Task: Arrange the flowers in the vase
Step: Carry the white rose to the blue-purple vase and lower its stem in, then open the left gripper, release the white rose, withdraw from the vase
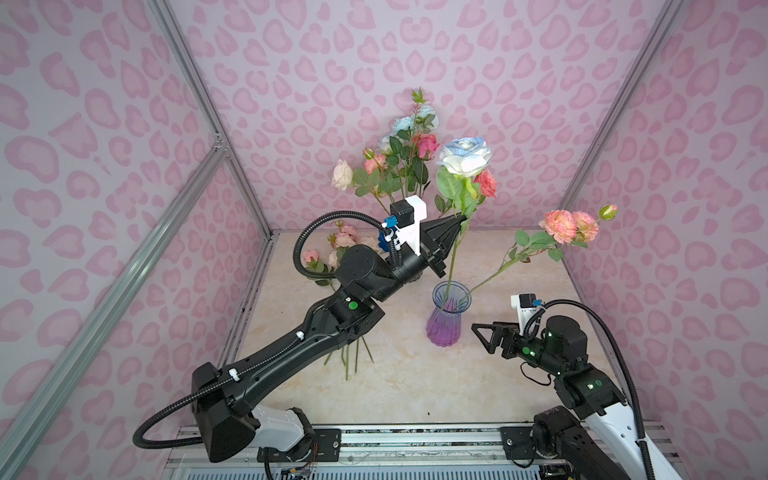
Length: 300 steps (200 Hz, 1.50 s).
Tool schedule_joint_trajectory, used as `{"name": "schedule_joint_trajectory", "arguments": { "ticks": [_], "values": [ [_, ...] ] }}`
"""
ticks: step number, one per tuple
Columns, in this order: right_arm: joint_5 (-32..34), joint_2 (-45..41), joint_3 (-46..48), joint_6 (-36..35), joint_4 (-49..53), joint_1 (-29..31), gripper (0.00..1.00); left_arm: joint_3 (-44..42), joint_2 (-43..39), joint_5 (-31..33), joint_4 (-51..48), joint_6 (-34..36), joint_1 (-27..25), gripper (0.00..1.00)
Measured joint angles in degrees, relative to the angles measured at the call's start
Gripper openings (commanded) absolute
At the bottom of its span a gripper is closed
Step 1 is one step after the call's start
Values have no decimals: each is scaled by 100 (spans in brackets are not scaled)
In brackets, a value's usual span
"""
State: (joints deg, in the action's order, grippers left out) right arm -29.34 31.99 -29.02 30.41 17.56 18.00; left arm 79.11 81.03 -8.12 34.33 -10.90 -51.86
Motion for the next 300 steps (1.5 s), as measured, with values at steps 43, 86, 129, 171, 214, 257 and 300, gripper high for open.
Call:
{"name": "schedule_joint_trajectory", "arguments": {
  "ticks": [43, 86, 129, 171, 214, 257, 300],
  "values": [
    [46, -57, 0, -9, -13, 0, 99, 234, 619, 87, 256, 98, -22, 3],
    [83, -144, 0, -37, -11, 0, 99, 33, 898, 229, 262, 195, -46, 5],
    [129, -144, 42, -90, -11, 0, 99, -592, 916, 304, 94, 136, -72, 10],
    [131, -96, 68, -85, -17, 0, 99, -887, 968, 382, -153, 37, -162, 13],
    [151, -87, 50, -83, -17, 0, 99, -933, 1005, 400, -444, -70, -216, 23],
    [208, -72, 35, -76, -20, 0, 99, -957, 815, 516, -916, -57, -264, 35],
    [208, 20, -2, -37, -59, 0, 99, -1032, 629, 634, -1360, -26, -264, 48]
  ]
}}
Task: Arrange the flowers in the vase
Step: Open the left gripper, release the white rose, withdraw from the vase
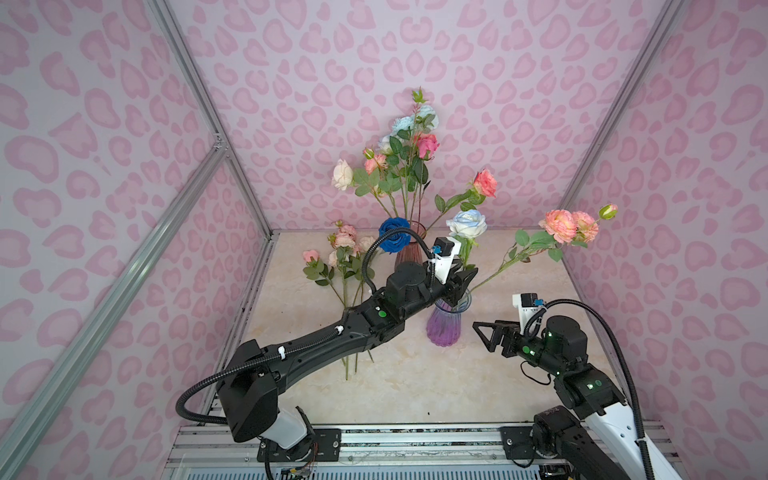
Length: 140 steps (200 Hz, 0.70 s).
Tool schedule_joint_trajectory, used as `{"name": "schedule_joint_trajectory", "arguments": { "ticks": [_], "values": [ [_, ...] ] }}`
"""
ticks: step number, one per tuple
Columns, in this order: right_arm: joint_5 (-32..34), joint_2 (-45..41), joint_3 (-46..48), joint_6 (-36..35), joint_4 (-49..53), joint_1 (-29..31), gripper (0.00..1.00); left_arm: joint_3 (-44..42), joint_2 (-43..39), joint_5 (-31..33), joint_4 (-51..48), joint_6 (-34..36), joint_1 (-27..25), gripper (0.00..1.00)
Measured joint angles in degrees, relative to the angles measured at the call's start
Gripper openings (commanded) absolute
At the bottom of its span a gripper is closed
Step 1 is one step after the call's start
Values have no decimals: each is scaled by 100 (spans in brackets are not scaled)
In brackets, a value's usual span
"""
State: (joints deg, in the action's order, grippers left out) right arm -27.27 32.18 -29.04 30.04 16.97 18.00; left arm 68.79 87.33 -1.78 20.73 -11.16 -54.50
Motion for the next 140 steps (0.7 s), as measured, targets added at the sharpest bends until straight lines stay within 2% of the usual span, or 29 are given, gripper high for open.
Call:
{"name": "schedule_joint_trajectory", "arguments": {
  "ticks": [27, 33, 40, 44, 100, 107, 112, 140],
  "values": [
    [0, 76, -59, 0, -39, 0, 99, 13, 0, 46, -391, 42, 0, 52],
    [0, 94, -74, 0, -42, 0, 99, 48, 9, 52, -505, 52, 0, 60],
    [0, 103, -81, 0, -55, 0, 99, 85, 20, 50, -597, 76, 0, 77],
    [0, 107, -85, 0, -55, 0, 99, 109, 20, 50, -649, 76, 0, 80],
    [22, 28, -151, -2, -59, 0, 99, 409, 11, 378, -1770, 133, 0, 85],
    [22, 26, -151, 0, -68, 0, 99, 345, -2, 400, -1869, 133, 0, 100],
    [22, 26, -151, 0, -76, 0, 99, 310, -2, 431, -1961, 136, 0, 97],
    [50, -11, -164, 42, -81, 0, 99, 280, -35, 566, -2398, 155, -4, 97]
  ]
}}
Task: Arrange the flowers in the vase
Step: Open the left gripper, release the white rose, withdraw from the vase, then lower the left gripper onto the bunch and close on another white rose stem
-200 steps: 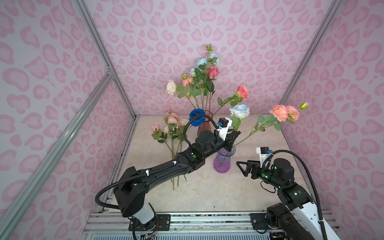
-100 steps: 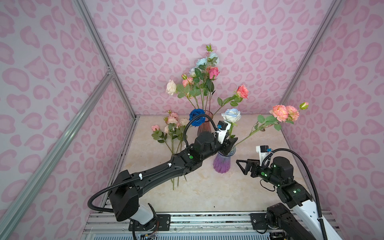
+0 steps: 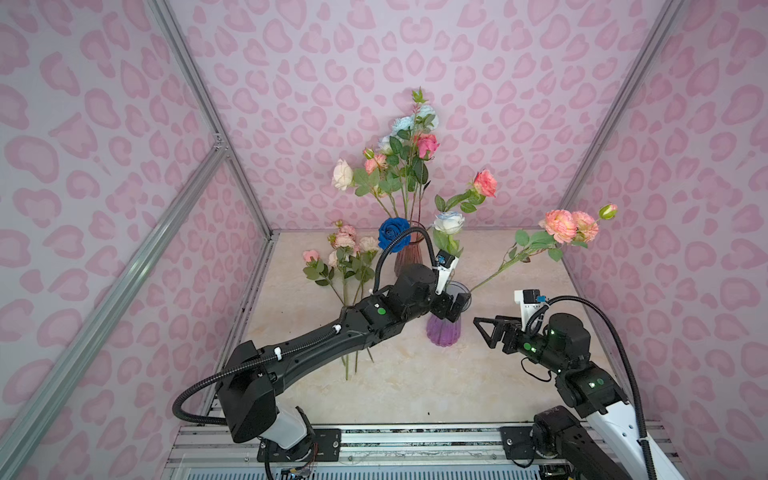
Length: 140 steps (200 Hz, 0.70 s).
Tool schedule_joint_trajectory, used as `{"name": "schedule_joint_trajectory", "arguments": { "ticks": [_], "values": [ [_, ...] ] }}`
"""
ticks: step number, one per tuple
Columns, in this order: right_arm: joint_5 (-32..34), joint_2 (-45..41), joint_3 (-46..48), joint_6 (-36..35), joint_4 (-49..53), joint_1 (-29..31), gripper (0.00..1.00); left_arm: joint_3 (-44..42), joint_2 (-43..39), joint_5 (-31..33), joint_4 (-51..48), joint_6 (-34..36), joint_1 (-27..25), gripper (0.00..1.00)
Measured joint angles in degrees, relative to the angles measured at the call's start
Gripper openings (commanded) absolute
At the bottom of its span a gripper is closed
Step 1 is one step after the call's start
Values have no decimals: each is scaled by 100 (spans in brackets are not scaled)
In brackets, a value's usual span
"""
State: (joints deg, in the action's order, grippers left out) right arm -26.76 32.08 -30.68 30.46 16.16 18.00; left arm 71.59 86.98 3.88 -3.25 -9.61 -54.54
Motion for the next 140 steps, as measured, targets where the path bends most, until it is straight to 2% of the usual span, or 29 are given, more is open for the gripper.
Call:
{"name": "schedule_joint_trajectory", "arguments": {
  "ticks": [43, 53, 66, 89, 97, 100, 106, 111, 115, 130, 140],
  "values": [
    [15, 7, -24, 0, -7, 0, 99, -247, -485, 155, -251, 133, -131, 97],
    [15, 15, -24, 2, -7, 0, 98, -319, -651, 177, -293, 236, -229, 100],
    [15, 15, -22, 2, -9, 0, 99, -503, -901, 282, -264, 398, -409, 96],
    [22, 0, 20, 9, -39, 11, 97, -1279, -1440, 588, -81, 684, -664, 82],
    [22, -7, 37, 15, -42, 13, 96, -1598, -1628, 774, -76, 684, -669, 73],
    [31, -7, 42, 26, -42, 15, 96, -1749, -1718, 876, -66, 680, -669, 67],
    [68, -4, 50, 39, -46, 22, 95, -2015, -1893, 1071, -57, 654, -660, 43],
    [107, -4, 59, 42, -44, 26, 95, -2214, -2046, 1241, -66, 643, -649, 29],
    [127, -7, 70, 42, -46, 26, 94, -2365, -2181, 1390, -70, 610, -632, 21],
    [162, -11, 125, 42, -46, 26, 93, -2833, -2702, 1943, -101, 295, -494, 14],
    [249, -11, 164, 42, -52, 26, 93, -3088, -3056, 2249, -136, 9, -271, 14]
  ]
}}
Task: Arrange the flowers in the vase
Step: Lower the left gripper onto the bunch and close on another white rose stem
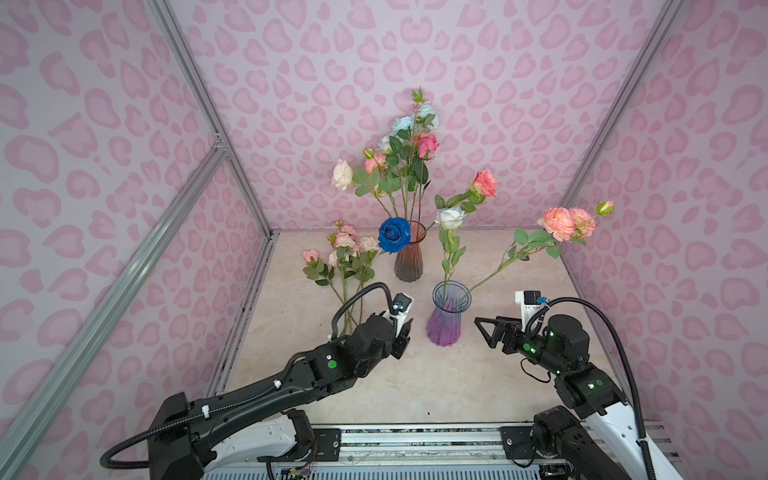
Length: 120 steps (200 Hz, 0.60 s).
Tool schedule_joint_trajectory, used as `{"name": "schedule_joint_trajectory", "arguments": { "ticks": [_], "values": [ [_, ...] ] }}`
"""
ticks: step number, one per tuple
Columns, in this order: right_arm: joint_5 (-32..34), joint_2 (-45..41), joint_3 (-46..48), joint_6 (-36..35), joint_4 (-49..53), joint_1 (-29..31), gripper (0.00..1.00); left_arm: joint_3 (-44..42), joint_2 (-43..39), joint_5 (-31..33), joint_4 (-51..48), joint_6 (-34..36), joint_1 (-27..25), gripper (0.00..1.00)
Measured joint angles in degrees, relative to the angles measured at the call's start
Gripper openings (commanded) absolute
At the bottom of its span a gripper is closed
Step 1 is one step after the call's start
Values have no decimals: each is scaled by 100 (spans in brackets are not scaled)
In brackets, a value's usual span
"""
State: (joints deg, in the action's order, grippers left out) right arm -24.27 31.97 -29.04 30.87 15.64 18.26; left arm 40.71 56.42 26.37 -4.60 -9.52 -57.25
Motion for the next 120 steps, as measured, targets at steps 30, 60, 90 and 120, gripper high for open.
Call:
{"name": "schedule_joint_trajectory", "arguments": {
  "ticks": [30, 60, 90, 120],
  "values": [
    [92, 20, 76, 0, -81, -4, 92, -433, -743, 295, -284, -1093, 1325, 20],
    [177, 101, 79, -17, -203, -7, 92, -289, -310, -208, -516, -1971, 2898, 25],
    [223, 192, 170, -17, -293, -13, 91, 442, 1255, -1178, -599, -2524, 4113, 24],
    [219, 295, 203, 4, -428, -17, 92, 1569, 2911, -1764, -610, -2612, 4433, 24]
  ]
}}
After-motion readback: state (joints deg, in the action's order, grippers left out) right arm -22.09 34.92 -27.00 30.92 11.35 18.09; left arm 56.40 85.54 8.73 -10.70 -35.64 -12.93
